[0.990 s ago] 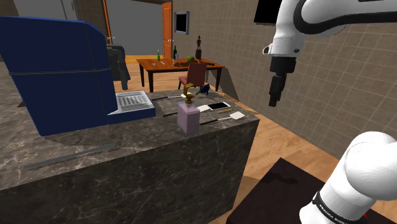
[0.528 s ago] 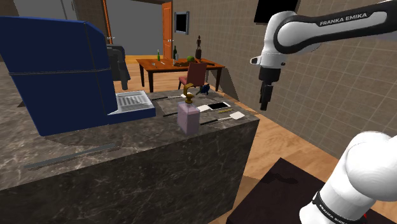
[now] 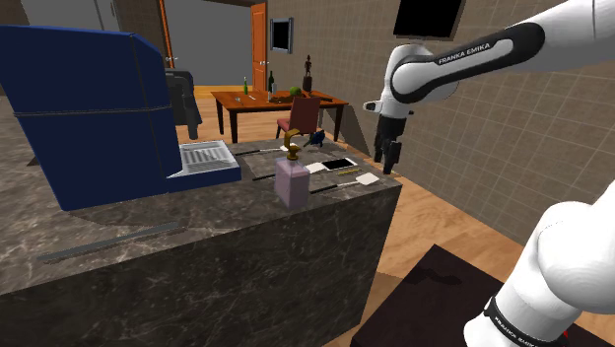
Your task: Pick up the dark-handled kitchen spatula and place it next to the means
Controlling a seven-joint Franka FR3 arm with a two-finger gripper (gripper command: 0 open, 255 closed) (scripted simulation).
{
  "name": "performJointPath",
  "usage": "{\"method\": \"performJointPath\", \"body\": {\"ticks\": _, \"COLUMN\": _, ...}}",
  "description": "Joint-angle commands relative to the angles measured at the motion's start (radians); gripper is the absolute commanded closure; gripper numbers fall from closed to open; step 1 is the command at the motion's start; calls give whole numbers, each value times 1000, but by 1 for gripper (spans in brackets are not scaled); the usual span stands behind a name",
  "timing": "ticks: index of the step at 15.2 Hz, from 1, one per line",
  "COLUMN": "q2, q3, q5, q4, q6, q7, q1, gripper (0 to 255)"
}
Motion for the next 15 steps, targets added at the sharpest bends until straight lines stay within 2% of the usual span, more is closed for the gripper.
{"method": "performJointPath", "body": {"ticks": 1, "q2": 71, "q3": -26, "q5": 13, "q4": 25, "q6": 57, "q7": -113, "q1": 13, "gripper": 0}}
{"method": "performJointPath", "body": {"ticks": 5, "q2": 224, "q3": -52, "q5": 70, "q4": 113, "q6": 138, "q7": -318, "q1": 39, "gripper": 0}}
{"method": "performJointPath", "body": {"ticks": 10, "q2": 407, "q3": -44, "q5": 158, "q4": 245, "q6": 202, "q7": -560, "q1": 47, "gripper": 0}}
{"method": "performJointPath", "body": {"ticks": 15, "q2": 443, "q3": -38, "q5": 176, "q4": 217, "q6": 264, "q7": -572, "q1": 45, "gripper": 0}}
